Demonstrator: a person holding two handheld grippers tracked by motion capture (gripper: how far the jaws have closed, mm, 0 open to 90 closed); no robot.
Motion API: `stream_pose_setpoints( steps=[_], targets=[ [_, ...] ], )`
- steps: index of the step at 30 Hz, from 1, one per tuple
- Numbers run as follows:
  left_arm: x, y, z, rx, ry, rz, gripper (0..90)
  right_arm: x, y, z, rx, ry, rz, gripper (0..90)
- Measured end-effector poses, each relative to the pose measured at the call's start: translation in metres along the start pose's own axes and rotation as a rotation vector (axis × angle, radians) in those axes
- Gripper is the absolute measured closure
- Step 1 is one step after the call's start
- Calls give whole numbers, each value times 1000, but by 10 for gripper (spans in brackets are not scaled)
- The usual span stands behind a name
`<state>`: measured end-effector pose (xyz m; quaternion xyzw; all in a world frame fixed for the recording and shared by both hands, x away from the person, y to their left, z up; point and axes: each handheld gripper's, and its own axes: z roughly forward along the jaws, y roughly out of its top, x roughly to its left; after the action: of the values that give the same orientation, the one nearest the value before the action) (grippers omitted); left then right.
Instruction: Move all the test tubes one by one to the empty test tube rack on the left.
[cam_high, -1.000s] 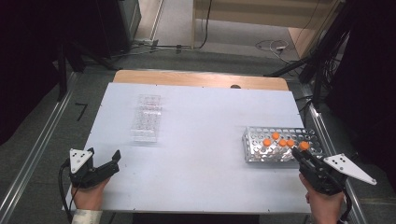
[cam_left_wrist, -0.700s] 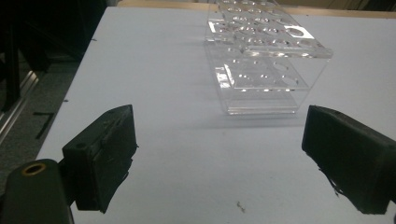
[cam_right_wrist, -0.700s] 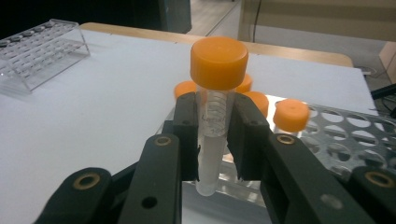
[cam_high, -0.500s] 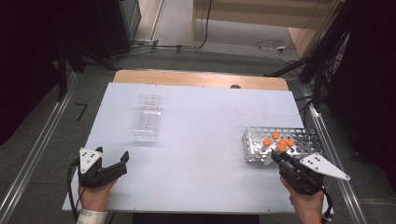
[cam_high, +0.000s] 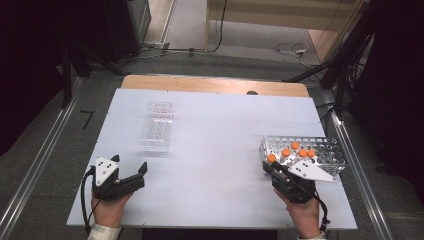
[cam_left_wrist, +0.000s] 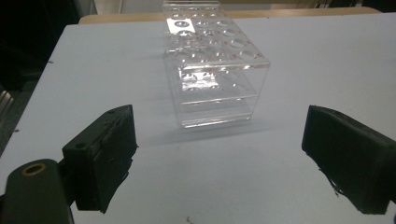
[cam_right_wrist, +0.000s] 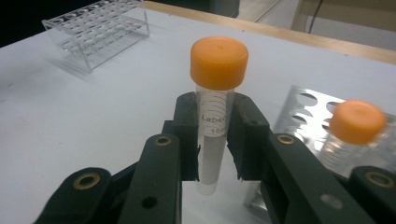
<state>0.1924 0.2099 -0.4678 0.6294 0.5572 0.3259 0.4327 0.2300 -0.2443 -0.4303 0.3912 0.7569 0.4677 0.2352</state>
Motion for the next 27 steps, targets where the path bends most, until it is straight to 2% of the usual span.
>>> stream_pose_setpoints(
  steps=[3, 9, 10, 13, 14, 16, 17, 20, 22, 23, 24, 26, 27],
  targets=[
    [-3, 2, 0, -1, -13, 2, 106, 6, 2, 11, 9, 21, -7, 720],
    [-9, 8, 3, -7, -61, -22, 112, 17, 6, 30, 20, 56, -14, 720],
    [-12, 9, 5, -5, -91, -36, 113, 18, 7, 32, 20, 58, -15, 720],
    [-21, 11, 9, 1, -92, 0, 114, 22, 9, 41, 24, 71, -17, 720],
    [-21, 11, 9, 1, -92, 0, 114, 24, 10, 44, 24, 76, -15, 720],
    [-30, 13, 13, 9, -103, 40, 114, 27, 12, 49, 21, 86, -27, 720],
    [-30, 13, 13, 9, -103, 40, 113, 29, 12, 52, 24, 89, -37, 720],
    [-43, 17, 20, 31, -137, 50, 105, 37, 12, 62, 39, 100, -60, 720],
    [-47, 18, 21, 34, -143, 53, 97, 42, 12, 68, 47, 110, -75, 719],
    [-50, 20, 23, 38, -153, 55, 98, 45, 12, 70, 49, 115, -76, 720],
    [-55, 23, 27, 48, -183, 55, 98, 48, 12, 73, 51, 121, -80, 720],
    [-58, 24, 29, 49, -187, 64, 100, 50, 12, 76, 54, 127, -84, 719],
    [-61, 24, 30, 44, -187, 71, 115, 56, 12, 83, 56, 141, -96, 719]
  ],
)
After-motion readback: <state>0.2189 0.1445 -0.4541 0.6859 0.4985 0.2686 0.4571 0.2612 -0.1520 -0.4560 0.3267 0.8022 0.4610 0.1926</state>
